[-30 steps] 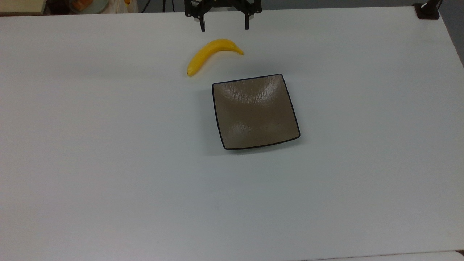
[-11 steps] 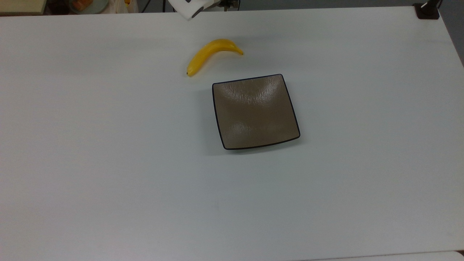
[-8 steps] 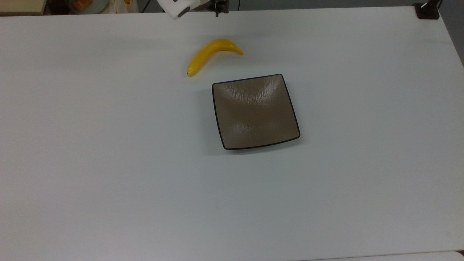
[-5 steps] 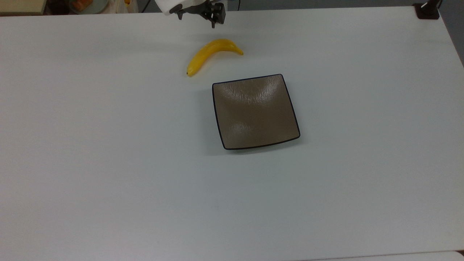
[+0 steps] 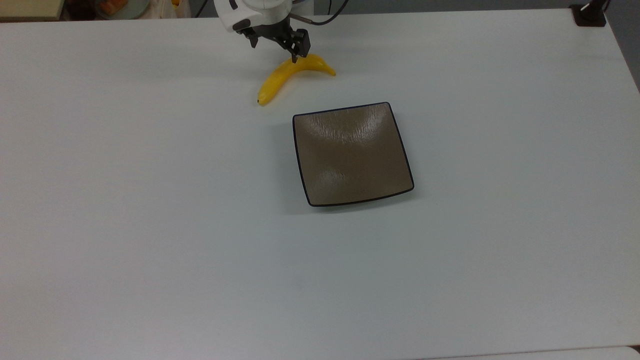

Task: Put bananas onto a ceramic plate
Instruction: 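Lower the open gripper down onto the yellow banana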

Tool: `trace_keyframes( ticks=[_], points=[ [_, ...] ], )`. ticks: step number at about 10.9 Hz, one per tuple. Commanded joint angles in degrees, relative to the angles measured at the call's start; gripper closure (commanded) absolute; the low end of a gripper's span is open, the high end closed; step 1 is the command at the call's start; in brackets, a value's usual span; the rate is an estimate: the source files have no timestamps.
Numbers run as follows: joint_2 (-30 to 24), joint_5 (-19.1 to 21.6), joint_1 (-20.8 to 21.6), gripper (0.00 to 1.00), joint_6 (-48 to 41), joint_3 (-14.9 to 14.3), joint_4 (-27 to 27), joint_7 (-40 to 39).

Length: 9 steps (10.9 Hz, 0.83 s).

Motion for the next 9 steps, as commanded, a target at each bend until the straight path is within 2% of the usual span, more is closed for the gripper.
trace_keyframes(
  ticks=[1,7,8,9],
  points=[
    [-0.1,1.2,-0.4,0.0,8.3,0.1,-5.1,2.7],
    [4.3,1.2,-0.8,0.0,12.8,0.1,-5.7,3.0],
    [4.4,1.2,-0.8,0.06,12.8,0.1,-5.7,3.0],
    [4.6,1.2,-0.8,0.15,12.8,0.1,-5.6,3.0]
  ],
)
